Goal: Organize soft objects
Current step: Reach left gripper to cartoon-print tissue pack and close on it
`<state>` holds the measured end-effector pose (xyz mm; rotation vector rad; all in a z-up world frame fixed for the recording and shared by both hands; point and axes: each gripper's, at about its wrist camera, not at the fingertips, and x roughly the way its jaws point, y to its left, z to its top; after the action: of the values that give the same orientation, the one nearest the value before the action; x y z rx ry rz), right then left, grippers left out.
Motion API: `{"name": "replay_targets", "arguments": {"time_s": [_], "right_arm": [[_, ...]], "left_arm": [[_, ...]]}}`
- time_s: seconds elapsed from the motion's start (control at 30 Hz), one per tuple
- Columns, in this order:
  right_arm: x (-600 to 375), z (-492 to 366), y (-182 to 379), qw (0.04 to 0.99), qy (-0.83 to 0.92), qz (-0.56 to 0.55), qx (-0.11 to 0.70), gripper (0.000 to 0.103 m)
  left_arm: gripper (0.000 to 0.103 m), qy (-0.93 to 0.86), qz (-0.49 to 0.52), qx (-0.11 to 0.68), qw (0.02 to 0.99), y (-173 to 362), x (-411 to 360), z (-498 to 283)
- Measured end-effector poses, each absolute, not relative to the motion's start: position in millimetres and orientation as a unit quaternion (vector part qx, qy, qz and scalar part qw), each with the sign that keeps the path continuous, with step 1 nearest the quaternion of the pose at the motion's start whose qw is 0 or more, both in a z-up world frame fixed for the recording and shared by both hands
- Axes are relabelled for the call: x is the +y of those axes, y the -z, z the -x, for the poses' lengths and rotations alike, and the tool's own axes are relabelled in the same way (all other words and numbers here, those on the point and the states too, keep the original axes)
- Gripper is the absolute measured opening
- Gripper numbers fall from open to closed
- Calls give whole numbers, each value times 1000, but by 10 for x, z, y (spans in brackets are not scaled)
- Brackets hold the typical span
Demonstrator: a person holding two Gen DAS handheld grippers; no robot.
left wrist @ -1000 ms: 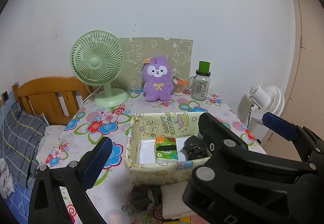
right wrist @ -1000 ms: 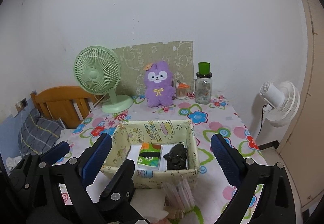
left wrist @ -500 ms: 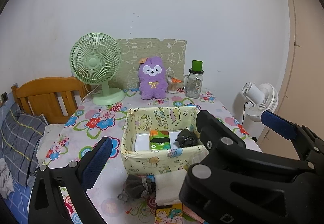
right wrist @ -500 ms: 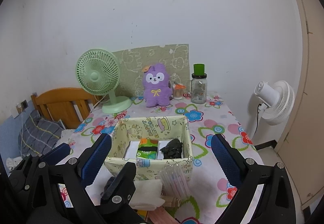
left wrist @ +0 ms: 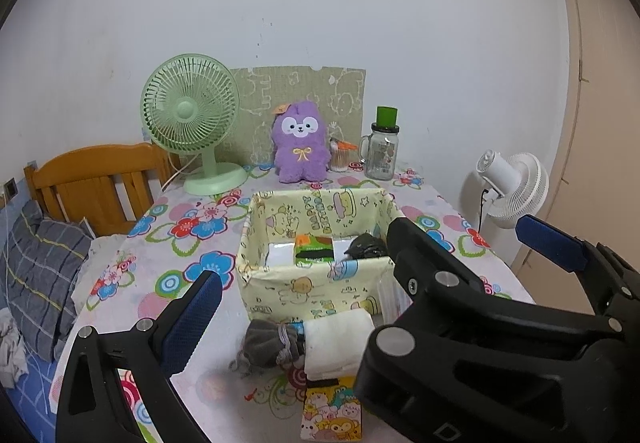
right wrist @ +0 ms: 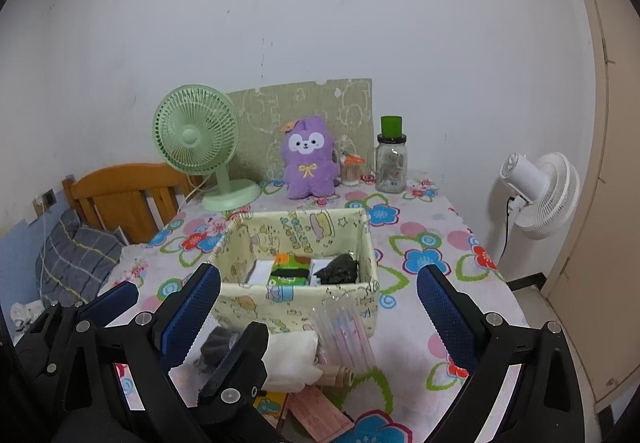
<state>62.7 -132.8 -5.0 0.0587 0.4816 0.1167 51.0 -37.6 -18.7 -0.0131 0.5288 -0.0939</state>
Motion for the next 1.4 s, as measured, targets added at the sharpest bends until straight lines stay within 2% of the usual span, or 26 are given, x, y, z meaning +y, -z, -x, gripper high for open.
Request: {"name": "replay_targets", "arguments": {"time_s": [0.87, 1.4], "right_arm": [[-1381, -537, 484, 963, -55, -24, 262, 100], [-1378, -641, 882, 951, -56, -29, 302, 100]], "left_arm": [[102, 53, 5, 276, 960, 610, -442, -428], [101, 50, 10, 317, 947, 975, -477, -520]]}}
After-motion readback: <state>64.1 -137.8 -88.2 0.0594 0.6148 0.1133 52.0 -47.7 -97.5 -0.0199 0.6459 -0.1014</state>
